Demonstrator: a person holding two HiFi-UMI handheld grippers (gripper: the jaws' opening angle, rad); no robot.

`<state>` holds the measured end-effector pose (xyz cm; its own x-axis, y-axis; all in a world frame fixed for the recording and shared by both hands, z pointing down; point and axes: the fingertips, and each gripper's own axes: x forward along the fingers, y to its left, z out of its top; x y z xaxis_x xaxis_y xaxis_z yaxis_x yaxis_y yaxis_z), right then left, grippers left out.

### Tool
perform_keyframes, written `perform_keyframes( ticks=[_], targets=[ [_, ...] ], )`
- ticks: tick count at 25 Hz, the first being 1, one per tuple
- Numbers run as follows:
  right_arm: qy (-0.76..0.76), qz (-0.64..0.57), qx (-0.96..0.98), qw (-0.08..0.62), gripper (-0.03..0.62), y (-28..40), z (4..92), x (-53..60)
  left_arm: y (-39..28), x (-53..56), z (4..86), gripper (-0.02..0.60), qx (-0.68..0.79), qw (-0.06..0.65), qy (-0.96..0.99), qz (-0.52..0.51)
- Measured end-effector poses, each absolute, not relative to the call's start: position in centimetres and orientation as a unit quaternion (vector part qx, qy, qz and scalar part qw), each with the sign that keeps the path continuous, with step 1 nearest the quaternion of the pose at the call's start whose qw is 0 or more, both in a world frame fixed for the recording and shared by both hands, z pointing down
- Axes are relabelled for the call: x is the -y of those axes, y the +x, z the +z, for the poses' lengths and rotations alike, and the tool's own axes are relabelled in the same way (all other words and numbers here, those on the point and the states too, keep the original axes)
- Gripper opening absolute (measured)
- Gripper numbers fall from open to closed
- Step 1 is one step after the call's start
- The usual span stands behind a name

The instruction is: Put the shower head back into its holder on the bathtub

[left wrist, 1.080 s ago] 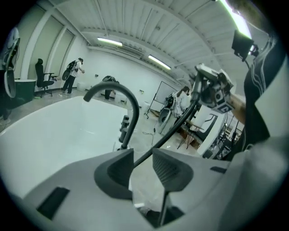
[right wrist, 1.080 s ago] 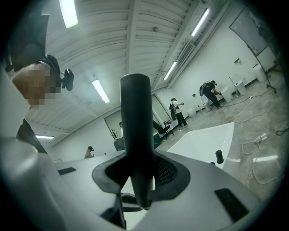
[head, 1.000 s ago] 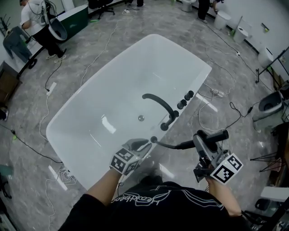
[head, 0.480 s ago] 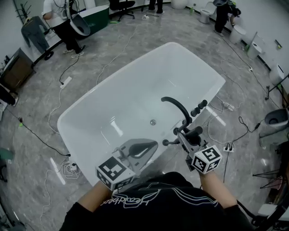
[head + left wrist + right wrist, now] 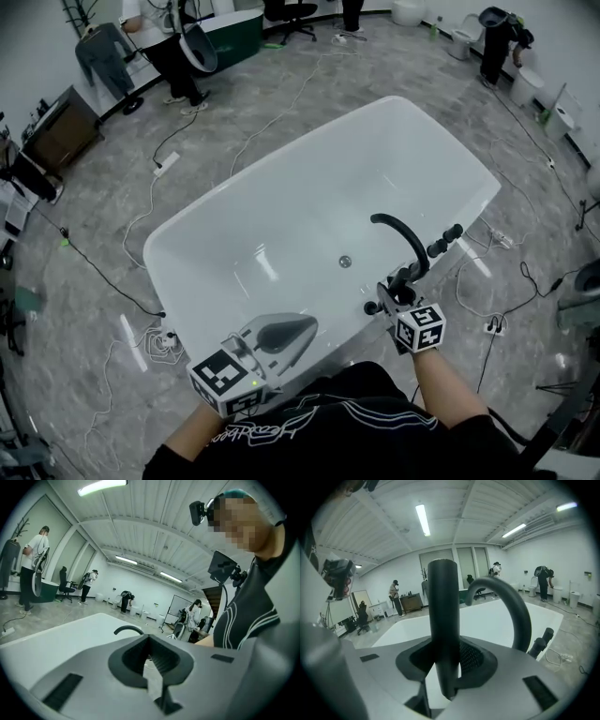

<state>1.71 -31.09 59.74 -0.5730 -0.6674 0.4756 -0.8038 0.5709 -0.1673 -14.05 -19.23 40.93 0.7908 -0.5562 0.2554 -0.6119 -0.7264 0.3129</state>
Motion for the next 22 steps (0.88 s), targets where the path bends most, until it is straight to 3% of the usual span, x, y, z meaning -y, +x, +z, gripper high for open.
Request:
perform_keyframes(
  ticks=[9,22],
  targets=[
    [0.444,0.240,0.834,0.225,0.121,1.7,67.0,31.2,-17.0,17.6,42.7,0.005,0.346,0.225,0.907,0.086],
    [0.422,0.217,0.824,0.309,0.121,0.8,72.0,29.0,-18.9,17.4,45.2,0.005,0.358,0.263,0.892,0.086]
  ],
)
